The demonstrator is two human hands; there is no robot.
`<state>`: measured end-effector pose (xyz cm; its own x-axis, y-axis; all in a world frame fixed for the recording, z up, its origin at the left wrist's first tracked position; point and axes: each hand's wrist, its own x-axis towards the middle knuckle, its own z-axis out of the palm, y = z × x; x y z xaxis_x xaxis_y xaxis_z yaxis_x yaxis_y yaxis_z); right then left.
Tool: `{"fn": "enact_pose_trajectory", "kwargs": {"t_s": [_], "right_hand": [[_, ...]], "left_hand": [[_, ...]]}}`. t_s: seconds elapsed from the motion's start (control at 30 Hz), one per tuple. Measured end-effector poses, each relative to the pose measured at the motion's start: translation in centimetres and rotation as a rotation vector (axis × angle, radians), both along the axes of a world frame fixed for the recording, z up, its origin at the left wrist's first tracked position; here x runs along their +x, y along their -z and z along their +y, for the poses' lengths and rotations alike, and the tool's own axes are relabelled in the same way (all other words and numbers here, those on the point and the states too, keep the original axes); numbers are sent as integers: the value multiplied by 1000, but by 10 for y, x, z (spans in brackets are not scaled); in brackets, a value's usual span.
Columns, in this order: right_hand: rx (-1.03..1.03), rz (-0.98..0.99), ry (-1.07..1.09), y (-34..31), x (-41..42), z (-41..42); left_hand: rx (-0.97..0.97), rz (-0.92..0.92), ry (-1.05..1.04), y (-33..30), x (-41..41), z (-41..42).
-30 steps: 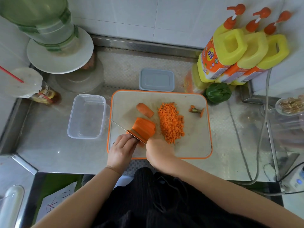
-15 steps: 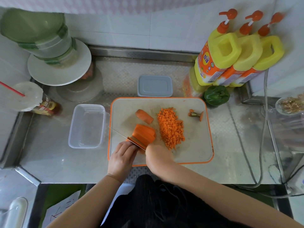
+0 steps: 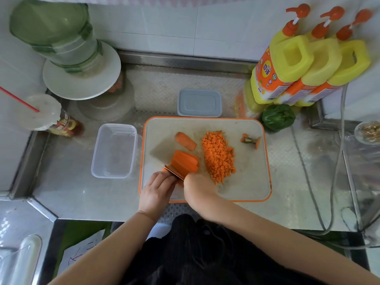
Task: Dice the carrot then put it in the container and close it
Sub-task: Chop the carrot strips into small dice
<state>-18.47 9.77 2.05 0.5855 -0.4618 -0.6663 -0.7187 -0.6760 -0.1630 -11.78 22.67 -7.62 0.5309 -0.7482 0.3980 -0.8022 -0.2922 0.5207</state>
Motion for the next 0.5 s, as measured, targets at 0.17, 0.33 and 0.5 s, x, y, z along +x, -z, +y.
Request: {"fn": "enact_pose_trajectory", "kwargs": {"t_s": [0.17, 0.33, 0.5], "right_hand": [[-3, -4, -15, 6, -2, 0], [-33, -40, -56, 7, -5, -1], [-27, -1, -36, 8, 0, -1]], "left_hand": [[-14, 0, 14, 2, 1, 1], [-43, -1, 16, 2, 1, 0], [-39, 6, 19, 3, 1, 0]]}}
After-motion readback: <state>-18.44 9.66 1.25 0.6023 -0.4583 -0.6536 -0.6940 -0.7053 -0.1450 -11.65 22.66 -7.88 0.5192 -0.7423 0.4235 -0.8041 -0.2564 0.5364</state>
